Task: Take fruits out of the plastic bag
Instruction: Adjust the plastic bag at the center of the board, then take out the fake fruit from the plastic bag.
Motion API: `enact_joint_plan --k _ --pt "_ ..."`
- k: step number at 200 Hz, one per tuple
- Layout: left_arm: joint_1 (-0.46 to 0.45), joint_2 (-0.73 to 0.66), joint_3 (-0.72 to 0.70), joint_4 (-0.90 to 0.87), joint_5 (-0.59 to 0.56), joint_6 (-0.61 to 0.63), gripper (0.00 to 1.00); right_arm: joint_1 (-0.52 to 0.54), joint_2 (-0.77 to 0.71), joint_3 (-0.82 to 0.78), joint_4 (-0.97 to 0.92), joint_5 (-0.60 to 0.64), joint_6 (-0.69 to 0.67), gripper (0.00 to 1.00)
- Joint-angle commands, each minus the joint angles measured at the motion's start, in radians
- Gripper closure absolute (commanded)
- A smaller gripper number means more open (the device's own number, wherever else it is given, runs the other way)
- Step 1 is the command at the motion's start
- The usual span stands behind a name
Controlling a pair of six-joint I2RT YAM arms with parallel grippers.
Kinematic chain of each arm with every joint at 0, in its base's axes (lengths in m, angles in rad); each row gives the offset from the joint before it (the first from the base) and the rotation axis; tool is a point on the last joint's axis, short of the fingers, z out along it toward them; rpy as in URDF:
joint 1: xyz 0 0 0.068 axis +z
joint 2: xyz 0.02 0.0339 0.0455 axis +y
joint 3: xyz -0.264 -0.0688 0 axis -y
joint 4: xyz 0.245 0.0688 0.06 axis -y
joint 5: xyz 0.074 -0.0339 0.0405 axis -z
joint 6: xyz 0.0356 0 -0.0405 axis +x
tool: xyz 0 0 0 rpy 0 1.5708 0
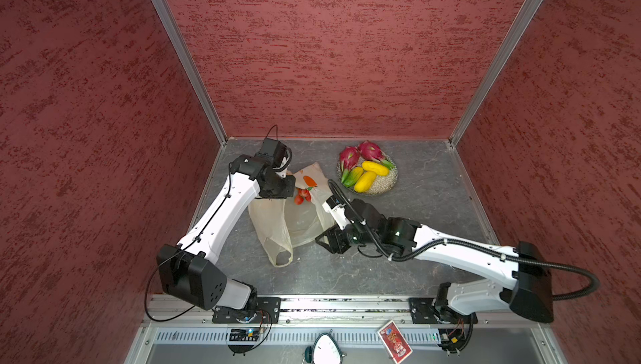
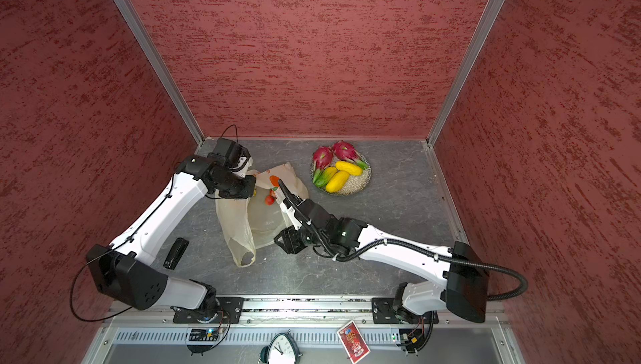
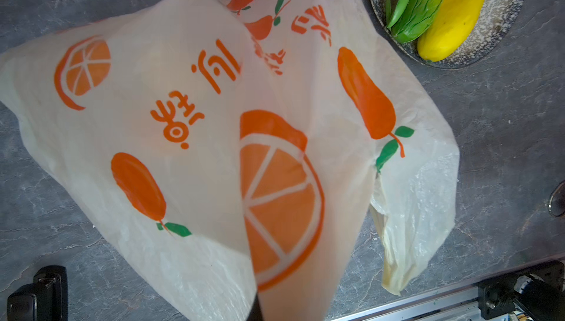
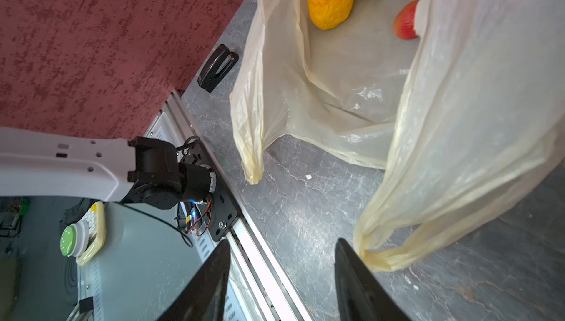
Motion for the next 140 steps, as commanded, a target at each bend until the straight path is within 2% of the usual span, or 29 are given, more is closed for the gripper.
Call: enact_joint_plan --k 1,10,38,55,78,97,124,140 --pt "0.017 0.004 0.035 -0.051 0.043 0.021 1.0 0.002 0.049 0.095 0.135 0.055 0.039 0.45" --pt "0.021 0.007 0.042 -0.053 0.059 0.02 1.0 0.002 0.089 0.113 0.153 0.052 0.048 0.46" --pt "0.021 0.02 0.08 -0.059 0.115 0.007 1.0 0.001 0.197 0.187 0.172 0.036 0.062 0.58" --pt "0.022 0.026 0.103 -0.058 0.156 -0.006 1.0 -0.005 0.254 0.242 0.135 0.077 0.069 0.73" --pt "0.033 0.023 0.112 -0.05 0.225 -0.015 1.0 -0.039 0.304 0.248 0.157 0.093 0.124 1.0" --pt "0.052 0.003 0.082 -0.044 0.243 -0.009 1.0 -0.061 0.326 0.233 0.193 0.095 0.155 1.0" --pt "0.105 -0.054 -0.032 0.01 0.282 -0.001 1.0 -0.064 0.374 0.254 0.213 0.062 0.146 1.0" --pt "0.129 -0.094 -0.088 0.048 0.319 -0.008 1.0 -0.064 0.4 0.26 0.226 0.039 0.154 0.97"
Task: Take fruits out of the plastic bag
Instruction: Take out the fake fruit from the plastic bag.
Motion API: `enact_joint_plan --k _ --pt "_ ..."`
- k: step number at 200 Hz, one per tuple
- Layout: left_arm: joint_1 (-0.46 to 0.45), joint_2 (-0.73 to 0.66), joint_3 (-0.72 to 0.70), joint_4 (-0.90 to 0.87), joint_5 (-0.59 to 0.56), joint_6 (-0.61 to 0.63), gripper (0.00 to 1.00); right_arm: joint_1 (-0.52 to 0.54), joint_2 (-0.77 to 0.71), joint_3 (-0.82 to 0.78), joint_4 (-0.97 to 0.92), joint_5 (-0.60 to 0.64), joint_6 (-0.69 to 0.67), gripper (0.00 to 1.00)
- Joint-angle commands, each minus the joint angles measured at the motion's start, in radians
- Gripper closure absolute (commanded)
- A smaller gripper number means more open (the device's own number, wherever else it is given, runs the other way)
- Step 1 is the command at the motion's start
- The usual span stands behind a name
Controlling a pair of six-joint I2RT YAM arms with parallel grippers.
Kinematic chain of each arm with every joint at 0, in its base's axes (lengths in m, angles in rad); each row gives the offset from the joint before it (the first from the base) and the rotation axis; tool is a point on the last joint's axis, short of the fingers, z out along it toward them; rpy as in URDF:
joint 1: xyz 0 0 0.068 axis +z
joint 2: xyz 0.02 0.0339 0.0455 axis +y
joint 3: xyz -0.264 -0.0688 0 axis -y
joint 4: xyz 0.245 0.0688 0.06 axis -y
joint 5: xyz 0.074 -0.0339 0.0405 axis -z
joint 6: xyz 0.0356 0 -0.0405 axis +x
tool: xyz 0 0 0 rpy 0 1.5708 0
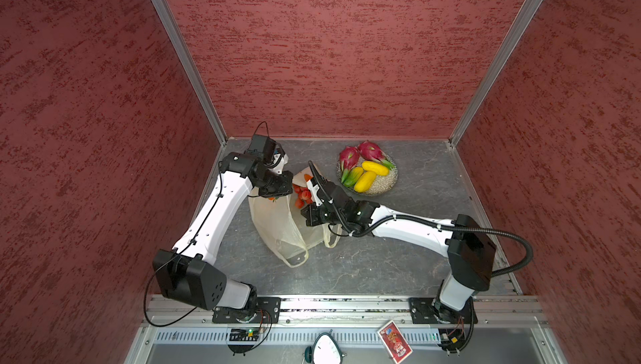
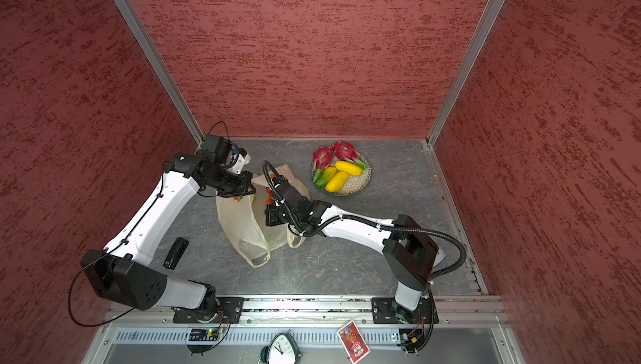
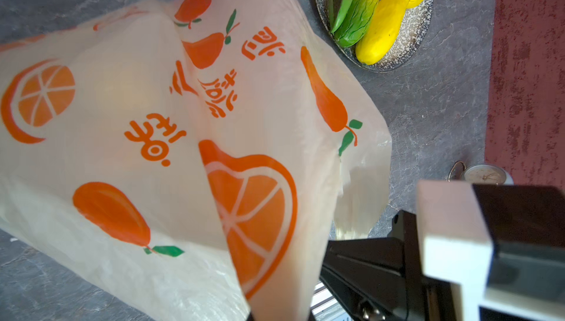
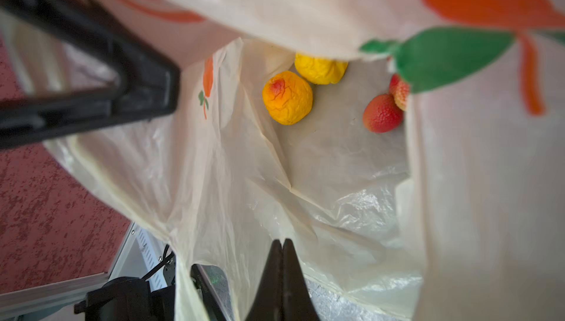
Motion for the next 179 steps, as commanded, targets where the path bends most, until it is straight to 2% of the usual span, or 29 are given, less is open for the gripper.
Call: enact_joint_plan --k 1,29,50,77,111,132,155,179 --pt "0.036 -0.064 -0.068 0.057 0.077 -0.003 1.0 0.006 0.036 0.027 0.058 -0.024 0.02 0.96" --pt "0.087 -0.111 -0.132 0.125 0.203 -0.025 1.0 0.011 0.074 0.045 0.076 -0.047 0.009 0.88" --pt "0.106 -0.113 -0.159 0.162 0.292 -0.056 1.0 0.037 0.095 0.039 0.092 0.003 0.016 0.89" --pt "0.113 -0.102 -0.16 0.18 0.351 -0.081 1.0 0.103 0.129 0.037 0.105 0.077 -0.021 0.89" --pt "0.117 -0.097 -0.128 0.17 0.384 -0.084 1.0 0.125 0.181 0.041 0.126 0.044 -0.032 0.86" --pt "0.118 -0.091 -0.116 0.154 0.385 -0.079 1.0 0.125 0.228 0.108 0.065 0.027 -0.069 0.73" --pt "0.12 -0.098 -0.125 0.131 0.368 -0.061 1.0 0.112 0.269 0.179 0.043 0.019 -0.101 0.47" --pt "0.126 -0.119 -0.135 0.097 0.34 -0.043 1.0 0.076 0.311 0.246 0.014 0.054 -0.075 0.36"
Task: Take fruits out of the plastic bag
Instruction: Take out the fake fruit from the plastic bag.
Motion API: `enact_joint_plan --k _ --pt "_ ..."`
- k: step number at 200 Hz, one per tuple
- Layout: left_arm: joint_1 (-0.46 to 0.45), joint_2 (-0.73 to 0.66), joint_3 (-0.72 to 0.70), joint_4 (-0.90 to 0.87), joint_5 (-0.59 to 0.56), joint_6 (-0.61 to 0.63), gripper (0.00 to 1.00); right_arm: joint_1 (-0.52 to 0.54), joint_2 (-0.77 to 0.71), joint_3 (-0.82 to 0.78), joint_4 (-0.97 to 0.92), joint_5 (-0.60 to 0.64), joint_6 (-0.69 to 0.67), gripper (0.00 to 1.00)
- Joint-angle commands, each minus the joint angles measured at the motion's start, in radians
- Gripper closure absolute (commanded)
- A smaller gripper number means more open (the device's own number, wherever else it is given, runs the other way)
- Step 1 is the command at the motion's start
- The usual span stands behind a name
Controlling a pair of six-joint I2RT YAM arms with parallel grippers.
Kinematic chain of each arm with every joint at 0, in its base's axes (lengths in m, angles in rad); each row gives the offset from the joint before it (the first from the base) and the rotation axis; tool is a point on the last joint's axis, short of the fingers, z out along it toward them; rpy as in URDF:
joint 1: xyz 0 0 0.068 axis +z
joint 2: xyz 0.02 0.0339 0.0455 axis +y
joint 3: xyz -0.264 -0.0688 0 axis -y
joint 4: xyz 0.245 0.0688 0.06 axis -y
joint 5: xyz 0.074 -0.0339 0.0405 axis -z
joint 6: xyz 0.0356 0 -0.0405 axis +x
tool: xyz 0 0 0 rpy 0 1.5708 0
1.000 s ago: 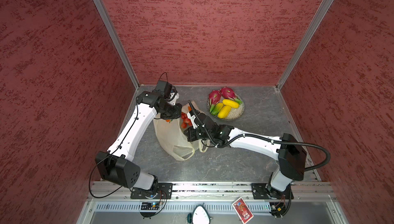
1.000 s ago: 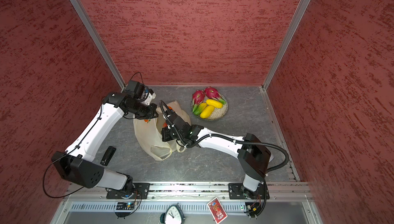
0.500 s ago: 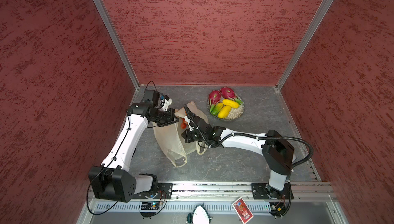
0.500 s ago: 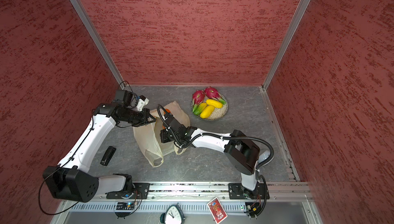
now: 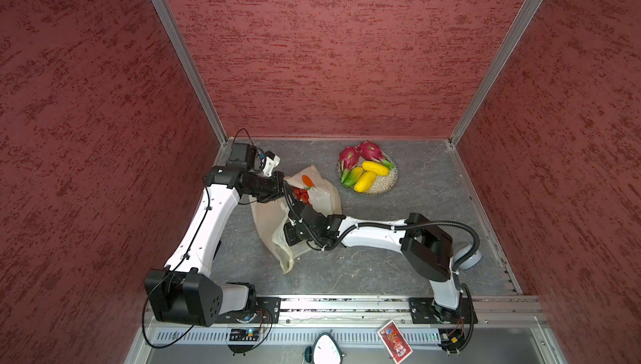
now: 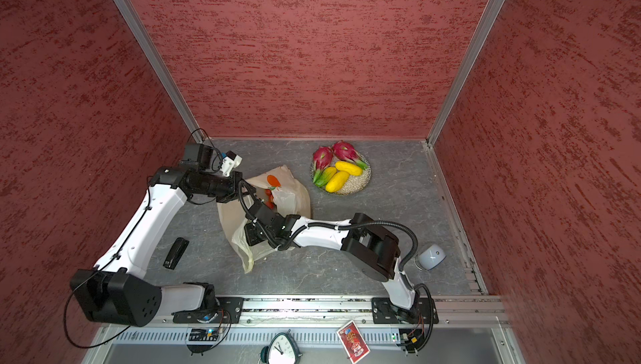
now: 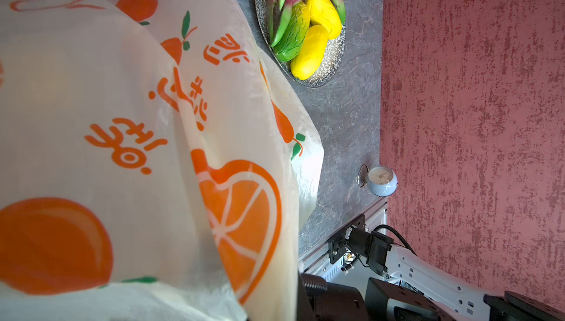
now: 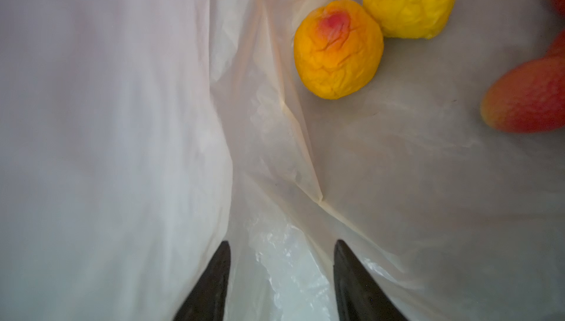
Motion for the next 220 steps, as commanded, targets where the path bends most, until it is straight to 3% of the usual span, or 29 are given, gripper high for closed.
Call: enact_joint_plan --k 1,85,149,220 --pt "-0.001 -0.025 0.001 -0.047 0.01 0.033 1.0 -0.036 0.037 0.084 -0.036 0.032 -0.008 0.36" --pt "0.003 -0.043 0.015 -0.118 -0.034 0.058 1.0 -0.08 0.233 0.307 -0.029 -0.007 -0.016 0.17" --pt "0.033 -0.044 0.018 -0.181 -0.184 0.058 1.0 -0.081 0.389 0.502 -0.093 -0.034 -0.02 0.17" --pt "0.091 -0.073 -0.022 -0.171 -0.133 0.06 1.0 -0.079 0.534 0.697 -0.226 -0.076 0.012 0.17"
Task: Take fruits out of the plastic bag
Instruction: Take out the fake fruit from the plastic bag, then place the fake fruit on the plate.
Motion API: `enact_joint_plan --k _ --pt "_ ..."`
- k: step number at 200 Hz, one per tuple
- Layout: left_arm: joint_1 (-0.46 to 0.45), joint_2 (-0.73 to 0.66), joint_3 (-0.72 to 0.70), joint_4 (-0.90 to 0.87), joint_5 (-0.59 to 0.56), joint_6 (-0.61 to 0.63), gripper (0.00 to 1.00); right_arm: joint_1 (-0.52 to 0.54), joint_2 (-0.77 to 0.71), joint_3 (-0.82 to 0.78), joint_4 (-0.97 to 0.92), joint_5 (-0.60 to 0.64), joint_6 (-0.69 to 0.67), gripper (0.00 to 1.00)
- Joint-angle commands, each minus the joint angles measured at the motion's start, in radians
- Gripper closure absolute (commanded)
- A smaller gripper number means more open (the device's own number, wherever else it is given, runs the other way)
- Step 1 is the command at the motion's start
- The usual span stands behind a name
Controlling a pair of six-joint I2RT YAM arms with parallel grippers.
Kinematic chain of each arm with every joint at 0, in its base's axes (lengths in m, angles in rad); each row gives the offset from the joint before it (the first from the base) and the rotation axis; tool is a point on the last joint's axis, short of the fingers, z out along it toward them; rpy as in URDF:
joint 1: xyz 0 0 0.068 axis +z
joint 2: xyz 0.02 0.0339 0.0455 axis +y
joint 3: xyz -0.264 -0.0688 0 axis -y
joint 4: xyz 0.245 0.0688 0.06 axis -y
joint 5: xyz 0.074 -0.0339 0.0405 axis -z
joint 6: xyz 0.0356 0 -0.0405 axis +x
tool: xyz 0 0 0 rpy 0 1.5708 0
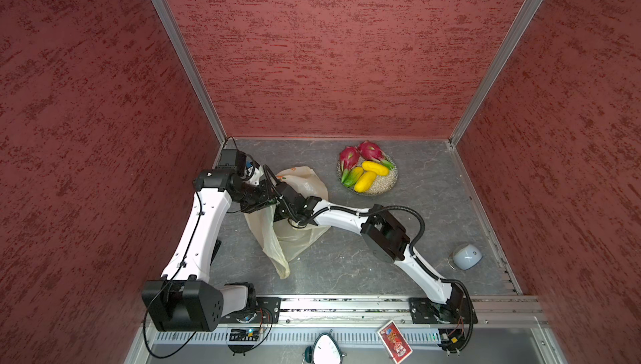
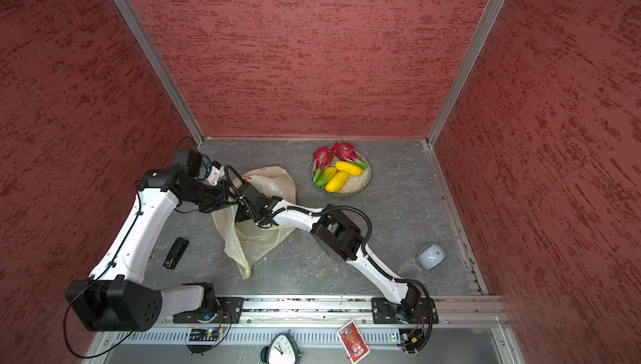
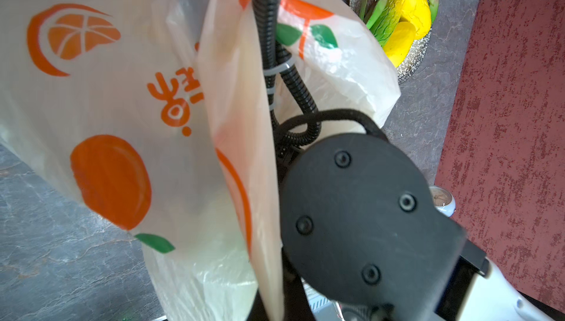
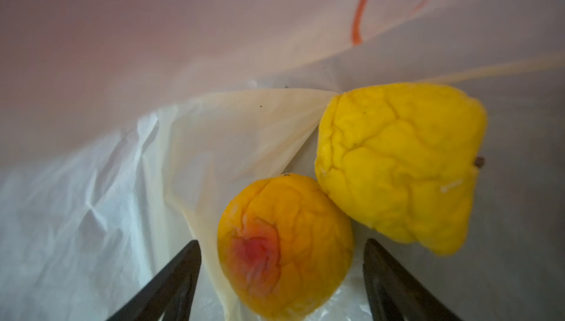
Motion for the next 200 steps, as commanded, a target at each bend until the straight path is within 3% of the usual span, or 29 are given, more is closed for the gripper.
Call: enact_joint_plan --k 1,14,30,47,77,130,164,181,200 --pt "0.001 -0.031 -0.011 0.011 0.05 0.02 1.0 0.011 0.051 0.08 -0.105 -0.024 0.018 0.17" --pt "0.005 -0.034 -0.015 0.013 0.051 0.021 1.0 0.011 0.065 0.102 -0.128 -0.024 0.013 0.24" --pt "0.016 -0.038 -0.021 0.014 0.055 0.026 1.0 0.009 0.049 0.087 -0.124 -0.021 0.004 0.46" --pt "0.03 -0.043 -0.03 0.018 0.058 0.027 1.0 0.009 -0.001 0.03 -0.106 -0.01 -0.009 0.58" --pt "0.044 -0.057 -0.05 0.044 0.052 0.011 1.0 0.009 -0.193 -0.207 -0.017 0.015 -0.019 0.58" --pt "0.061 -0.045 -0.079 0.109 0.046 -0.016 1.0 0.011 -0.692 -0.782 0.146 -0.008 0.011 0.6" --pt "0.063 -0.043 -0.1 0.145 0.055 -0.028 1.0 -0.007 -1.052 -1.033 0.075 0.04 0.011 0.6" --pt "0.065 -0.056 -0.114 0.152 0.056 -0.032 1.0 -0.104 -1.229 -1.083 -0.034 0.046 0.018 0.6" --pt "0.063 -0.08 -0.128 0.155 0.059 -0.033 1.0 -0.318 -1.375 -1.122 -0.127 0.001 0.013 0.62"
